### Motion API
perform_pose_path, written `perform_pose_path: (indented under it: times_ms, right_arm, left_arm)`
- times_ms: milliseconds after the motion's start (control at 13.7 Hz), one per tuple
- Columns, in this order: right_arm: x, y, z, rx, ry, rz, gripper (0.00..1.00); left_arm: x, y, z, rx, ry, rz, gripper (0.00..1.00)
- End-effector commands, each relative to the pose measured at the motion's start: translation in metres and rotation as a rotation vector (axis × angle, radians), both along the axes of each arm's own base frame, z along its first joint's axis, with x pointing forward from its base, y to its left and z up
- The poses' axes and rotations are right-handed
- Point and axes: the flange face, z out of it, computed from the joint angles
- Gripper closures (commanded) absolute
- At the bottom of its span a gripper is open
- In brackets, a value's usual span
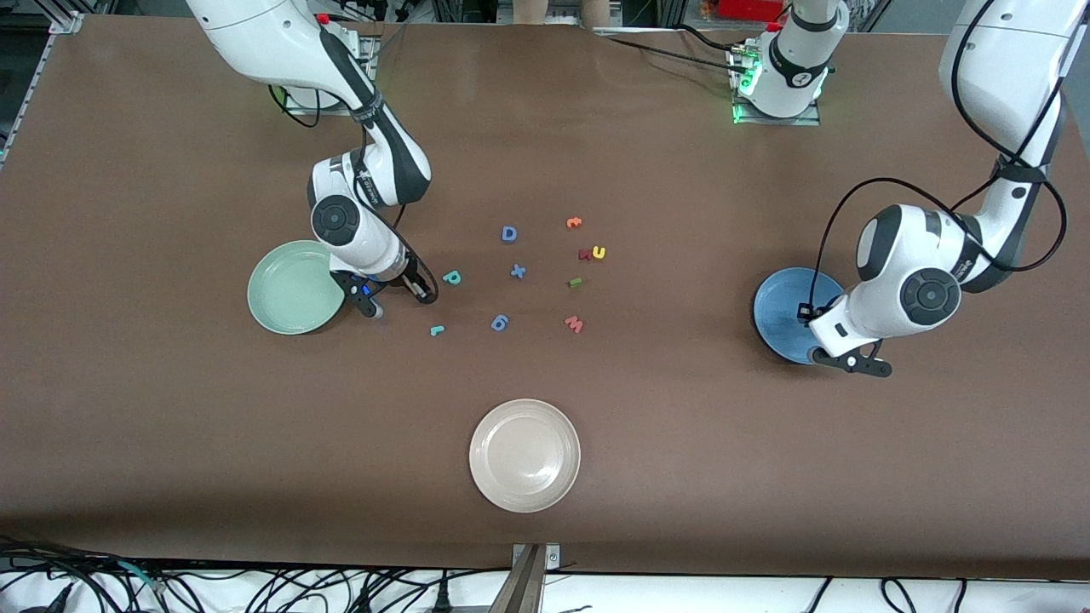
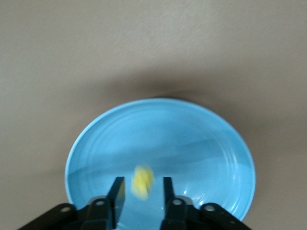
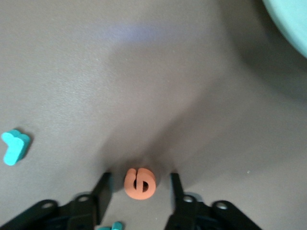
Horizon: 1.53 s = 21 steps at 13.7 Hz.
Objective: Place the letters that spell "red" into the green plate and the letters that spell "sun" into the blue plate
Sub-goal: 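Place the 6 on the green plate while the left gripper reaches the n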
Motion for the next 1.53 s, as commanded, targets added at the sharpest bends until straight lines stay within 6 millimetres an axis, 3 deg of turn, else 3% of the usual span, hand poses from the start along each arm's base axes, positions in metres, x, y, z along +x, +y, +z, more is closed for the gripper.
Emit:
perform_pose_path:
  times_ms: [0, 146, 291, 510, 656, 802, 947, 1093, 1312, 1385, 1457]
  right_arm:
    - [-0.004, -0.006, 0.000, 0.000, -0.006, 0.014, 0.66]
    - [-0.003, -0.005, 0.001, 0.001, -0.006, 0.016, 0.88]
    - [0.000, -0.008, 0.003, 0.002, -0.010, 0.016, 1.00]
    - [0.014, -0.013, 0.027, 0.001, 0.003, 0.014, 1.00]
    - [0.035, -0.024, 0.057, -0.010, 0.064, 0.033, 1.00]
    - [0.049, -0.052, 0.084, -0.019, 0.113, 0.065, 1.00]
    - [0.056, -0.085, 0.101, -0.016, 0.115, 0.104, 1.00]
    - [0.060, -0.126, 0.102, -0.019, 0.140, 0.163, 1.00]
    - [0.059, -0.192, 0.085, -0.017, 0.200, 0.238, 1.00]
    - [0.056, -0.203, 0.078, -0.006, 0.214, 0.248, 1.00]
    - [0.055, -0.214, 0.072, -0.005, 0.225, 0.236, 1.00]
  left_arm:
    - [0.007, -0.040, 0.014, -0.038, -0.013, -0.039, 0.00]
    - [0.004, -0.072, 0.020, -0.102, -0.007, 0.028, 0.00]
    - [0.001, -0.115, 0.033, -0.154, -0.015, 0.035, 0.00]
    - [-0.013, -0.201, 0.049, -0.144, -0.035, 0.096, 0.00]
    - [-0.027, -0.256, 0.056, -0.137, -0.048, 0.118, 0.00]
    - [-0.037, -0.285, 0.060, -0.129, -0.056, 0.168, 0.00]
    - [-0.049, -0.320, 0.064, -0.155, -0.090, 0.100, 0.00]
    - [-0.071, -0.363, 0.056, -0.158, -0.140, -0.012, 0.00]
    - [-0.096, -0.399, 0.025, -0.122, -0.171, -0.158, 0.00]
    - [-0.103, -0.419, 0.021, -0.141, -0.180, -0.187, 0.00]
    - [-0.107, -0.424, 0.011, -0.141, -0.165, -0.195, 0.04]
